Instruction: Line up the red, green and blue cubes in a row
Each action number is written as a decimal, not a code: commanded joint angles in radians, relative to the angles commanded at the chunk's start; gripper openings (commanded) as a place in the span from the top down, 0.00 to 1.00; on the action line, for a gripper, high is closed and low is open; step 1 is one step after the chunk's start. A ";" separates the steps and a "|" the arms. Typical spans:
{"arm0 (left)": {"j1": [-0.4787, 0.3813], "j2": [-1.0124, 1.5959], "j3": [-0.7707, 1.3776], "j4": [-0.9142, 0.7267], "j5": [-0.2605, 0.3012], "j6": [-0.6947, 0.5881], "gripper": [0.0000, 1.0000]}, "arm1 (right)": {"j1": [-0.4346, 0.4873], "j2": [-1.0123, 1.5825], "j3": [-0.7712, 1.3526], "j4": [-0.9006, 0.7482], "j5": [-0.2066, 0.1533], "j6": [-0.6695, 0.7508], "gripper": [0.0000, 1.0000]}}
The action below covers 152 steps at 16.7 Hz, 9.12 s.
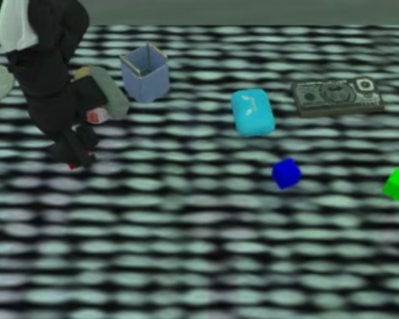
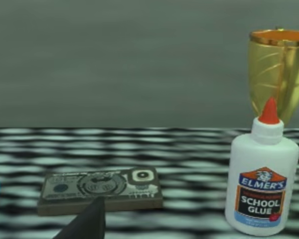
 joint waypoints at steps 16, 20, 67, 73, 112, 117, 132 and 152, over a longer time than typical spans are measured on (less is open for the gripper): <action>-0.355 -0.148 -0.117 -0.034 0.003 0.133 1.00 | 0.000 0.000 0.000 0.000 0.000 0.000 0.00; -0.391 -0.165 -0.130 -0.035 0.003 0.147 1.00 | 0.000 0.000 0.000 0.000 0.000 0.000 0.00; -0.372 -0.155 -0.132 -0.028 0.003 0.146 0.00 | 0.000 0.000 0.000 0.000 0.000 0.000 0.00; -0.372 -0.167 -0.136 -0.028 0.002 0.142 0.00 | 0.000 0.010 0.010 -0.006 0.001 -0.005 0.00; 0.259 -2.024 -1.543 1.071 -0.025 -0.793 0.00 | 0.098 2.042 1.349 -0.866 0.002 -0.806 0.00; 0.259 -2.024 -1.543 1.071 -0.025 -0.793 0.00 | 0.099 2.077 1.303 -0.796 0.002 -0.805 0.00; 0.259 -2.024 -1.543 1.071 -0.025 -0.793 0.00 | 0.099 2.077 1.303 -0.796 0.002 -0.805 0.98; 0.259 -2.024 -1.543 1.071 -0.025 -0.793 0.00 | 0.108 1.952 1.461 -1.071 -0.009 -0.794 1.00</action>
